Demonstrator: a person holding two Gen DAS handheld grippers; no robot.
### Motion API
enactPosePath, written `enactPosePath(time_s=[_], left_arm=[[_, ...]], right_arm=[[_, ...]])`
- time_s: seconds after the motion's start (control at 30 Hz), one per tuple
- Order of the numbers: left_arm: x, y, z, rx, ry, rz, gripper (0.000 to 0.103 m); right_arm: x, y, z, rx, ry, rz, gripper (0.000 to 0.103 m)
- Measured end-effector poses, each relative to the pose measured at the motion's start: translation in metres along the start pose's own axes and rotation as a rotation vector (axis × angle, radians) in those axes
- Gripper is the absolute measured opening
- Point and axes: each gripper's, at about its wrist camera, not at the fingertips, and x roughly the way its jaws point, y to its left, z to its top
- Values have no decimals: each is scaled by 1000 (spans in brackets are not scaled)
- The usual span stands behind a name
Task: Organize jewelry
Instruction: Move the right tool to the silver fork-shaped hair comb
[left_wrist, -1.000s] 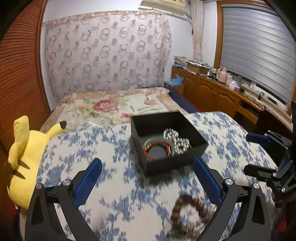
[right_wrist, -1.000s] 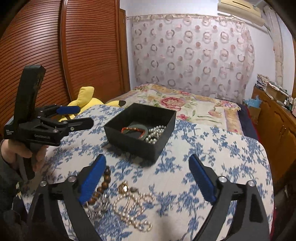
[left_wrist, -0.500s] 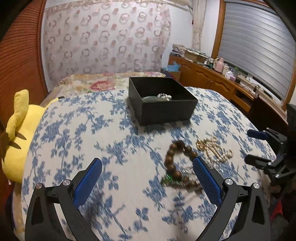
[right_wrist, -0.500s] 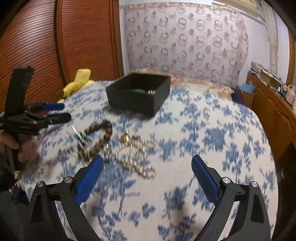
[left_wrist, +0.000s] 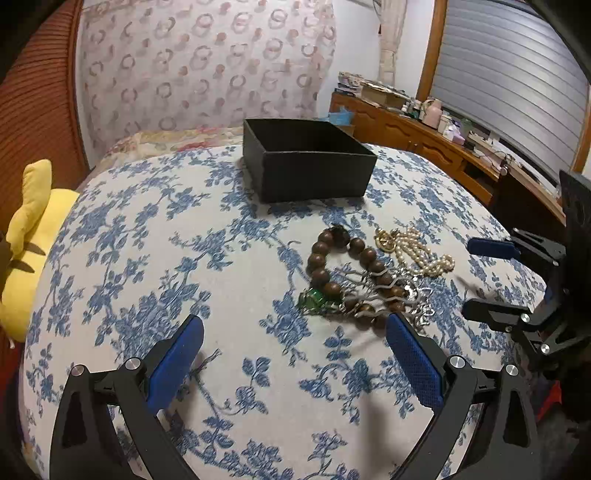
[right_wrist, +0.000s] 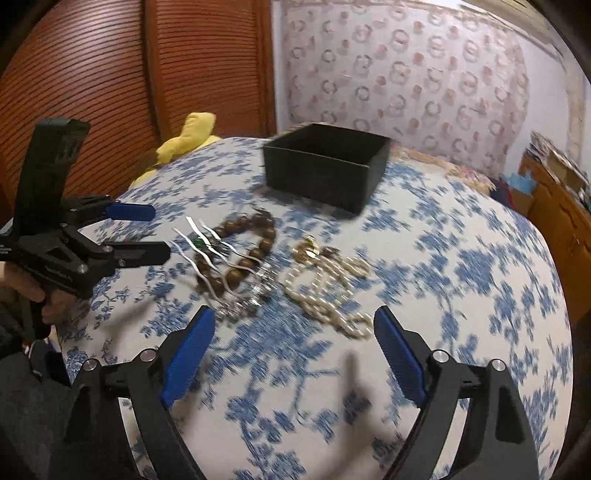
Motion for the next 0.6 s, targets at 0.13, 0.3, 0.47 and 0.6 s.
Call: enactPosePath(time_s=[0.13,0.3,0.47,0.6], left_arm=[[-7,8,-2,-10,-8,17,95],[-11,15,-3,-29,-22,21,95],[-13,20,-4,-43,-29,18,95],[-13,21,-5,-48,-33,13,95]], right_arm=[[15,10,14,-56,22,46,81],[33,20,26,-106,56,90,80],[44,27,28,-147,95,75,80],[49,27,26,-155,117,77,76]])
